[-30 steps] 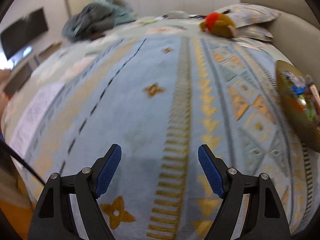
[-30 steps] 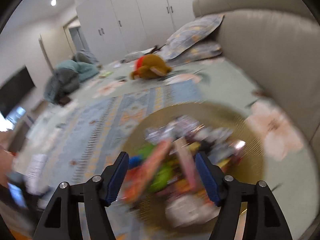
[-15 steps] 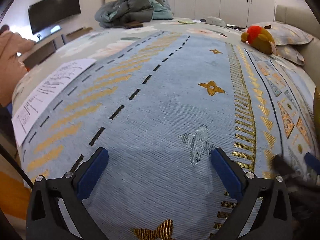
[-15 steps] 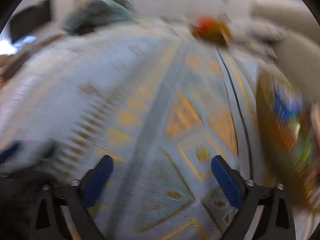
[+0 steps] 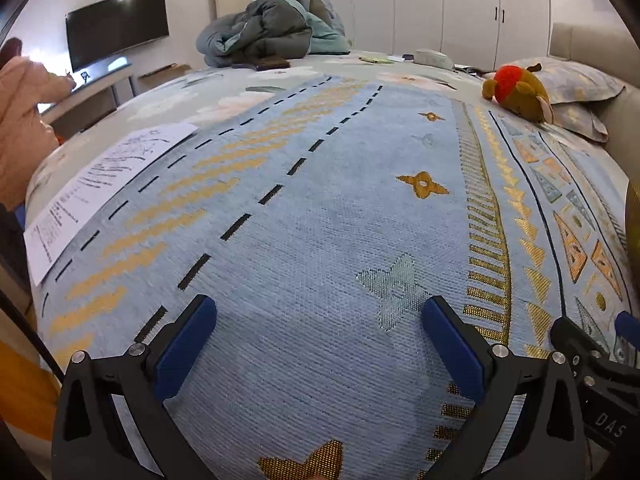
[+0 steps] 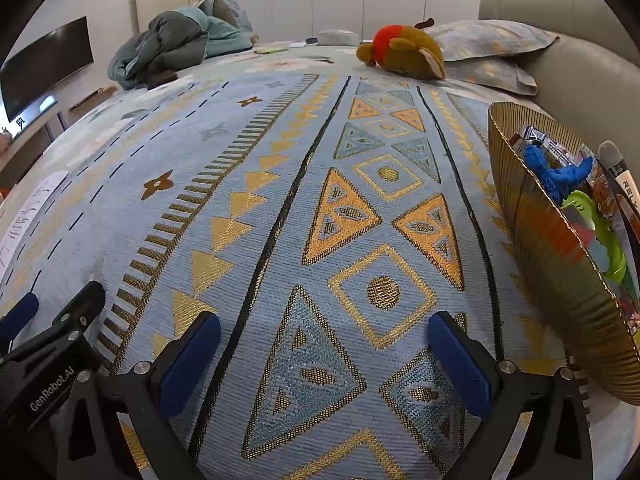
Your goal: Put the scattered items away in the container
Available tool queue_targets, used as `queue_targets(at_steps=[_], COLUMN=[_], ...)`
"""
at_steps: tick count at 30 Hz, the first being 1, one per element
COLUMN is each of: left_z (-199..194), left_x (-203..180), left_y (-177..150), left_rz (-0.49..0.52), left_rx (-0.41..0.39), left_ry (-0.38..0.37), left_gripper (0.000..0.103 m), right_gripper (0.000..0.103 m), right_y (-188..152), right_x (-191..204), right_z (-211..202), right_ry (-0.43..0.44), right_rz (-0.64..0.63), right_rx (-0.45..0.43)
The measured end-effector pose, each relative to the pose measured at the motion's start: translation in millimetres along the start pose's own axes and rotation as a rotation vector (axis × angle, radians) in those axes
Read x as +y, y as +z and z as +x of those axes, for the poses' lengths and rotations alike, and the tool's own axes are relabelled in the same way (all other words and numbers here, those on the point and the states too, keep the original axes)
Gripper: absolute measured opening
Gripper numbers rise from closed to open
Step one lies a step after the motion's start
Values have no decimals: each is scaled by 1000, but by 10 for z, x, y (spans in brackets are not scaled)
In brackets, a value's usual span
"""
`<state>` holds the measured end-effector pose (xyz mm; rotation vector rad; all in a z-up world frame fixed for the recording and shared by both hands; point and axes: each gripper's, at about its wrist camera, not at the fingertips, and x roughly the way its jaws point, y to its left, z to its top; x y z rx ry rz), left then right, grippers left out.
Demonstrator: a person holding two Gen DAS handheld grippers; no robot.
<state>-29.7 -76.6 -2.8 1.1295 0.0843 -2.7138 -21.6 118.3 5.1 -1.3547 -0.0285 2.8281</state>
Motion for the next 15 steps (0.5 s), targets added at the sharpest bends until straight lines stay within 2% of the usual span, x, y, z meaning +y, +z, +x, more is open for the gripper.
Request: queue_targets(at_steps=[15], left_z=[9], left_x=[-3], left_y=[0], left_rz=[0], left_rx=[1], left_ry=[-12], left_gripper=[103], right_gripper=[103], right_y=[11], right_x=[-13], right_z=[14], right_ry=[0], right_rz=[0], right_rx=[0])
